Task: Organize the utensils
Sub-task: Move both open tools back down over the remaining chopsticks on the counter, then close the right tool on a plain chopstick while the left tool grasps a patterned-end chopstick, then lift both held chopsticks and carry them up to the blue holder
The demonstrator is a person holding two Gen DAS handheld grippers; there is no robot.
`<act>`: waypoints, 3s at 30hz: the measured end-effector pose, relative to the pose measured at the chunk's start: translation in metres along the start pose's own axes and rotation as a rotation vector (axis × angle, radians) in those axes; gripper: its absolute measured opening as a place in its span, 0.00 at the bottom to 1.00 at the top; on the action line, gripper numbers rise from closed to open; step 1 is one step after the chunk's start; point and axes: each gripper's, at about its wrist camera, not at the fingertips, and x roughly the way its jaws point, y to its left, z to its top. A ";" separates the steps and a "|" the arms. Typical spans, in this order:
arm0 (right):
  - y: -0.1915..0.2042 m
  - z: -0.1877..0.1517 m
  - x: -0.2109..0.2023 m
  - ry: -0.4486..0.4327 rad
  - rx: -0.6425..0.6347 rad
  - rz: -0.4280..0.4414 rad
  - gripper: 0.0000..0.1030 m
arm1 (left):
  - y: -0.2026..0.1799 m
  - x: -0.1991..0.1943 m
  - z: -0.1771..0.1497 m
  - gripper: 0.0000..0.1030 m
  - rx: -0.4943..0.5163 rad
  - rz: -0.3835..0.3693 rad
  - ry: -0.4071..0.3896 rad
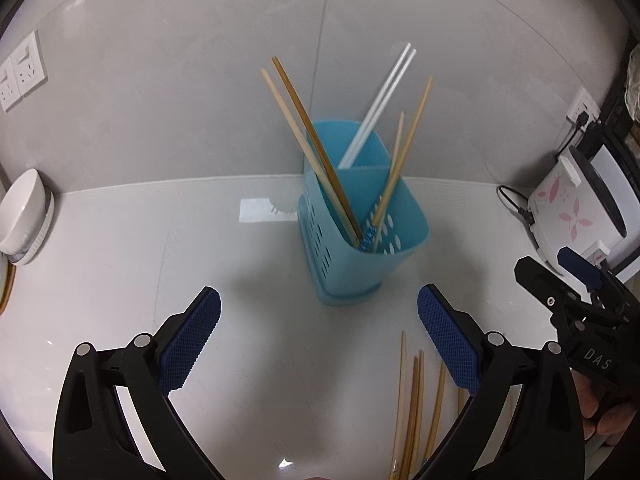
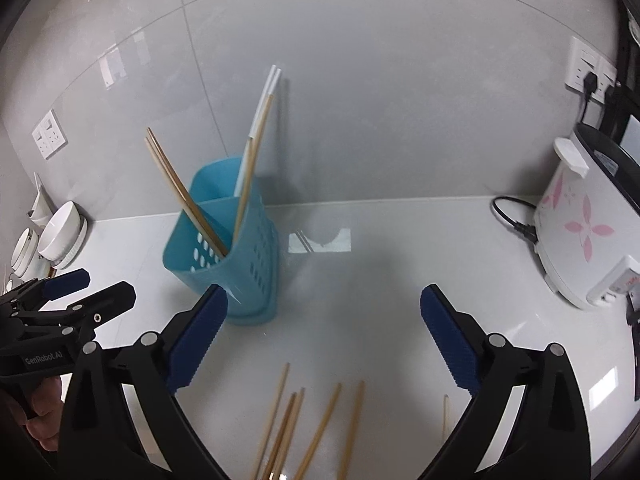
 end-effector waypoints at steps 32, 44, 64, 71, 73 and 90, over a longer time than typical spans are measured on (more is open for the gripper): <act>-0.043 -0.115 0.017 0.321 0.055 -0.092 0.90 | -0.045 0.073 -0.115 0.94 0.104 -0.002 0.276; -0.038 -0.148 0.021 0.421 0.025 -0.091 0.84 | -0.056 0.093 -0.139 0.94 0.135 0.012 0.345; -0.012 -0.163 0.040 0.567 -0.007 -0.072 0.59 | -0.066 0.096 -0.142 0.59 0.139 0.086 0.438; -0.008 -0.163 0.048 0.608 0.003 -0.085 0.46 | -0.066 0.089 -0.144 0.21 0.151 0.084 0.484; -0.006 -0.162 0.049 0.610 -0.004 -0.091 0.42 | -0.065 0.089 -0.143 0.10 0.146 0.083 0.493; 0.003 -0.156 0.057 0.636 -0.001 -0.115 0.06 | -0.050 0.083 -0.145 0.06 0.120 0.028 0.498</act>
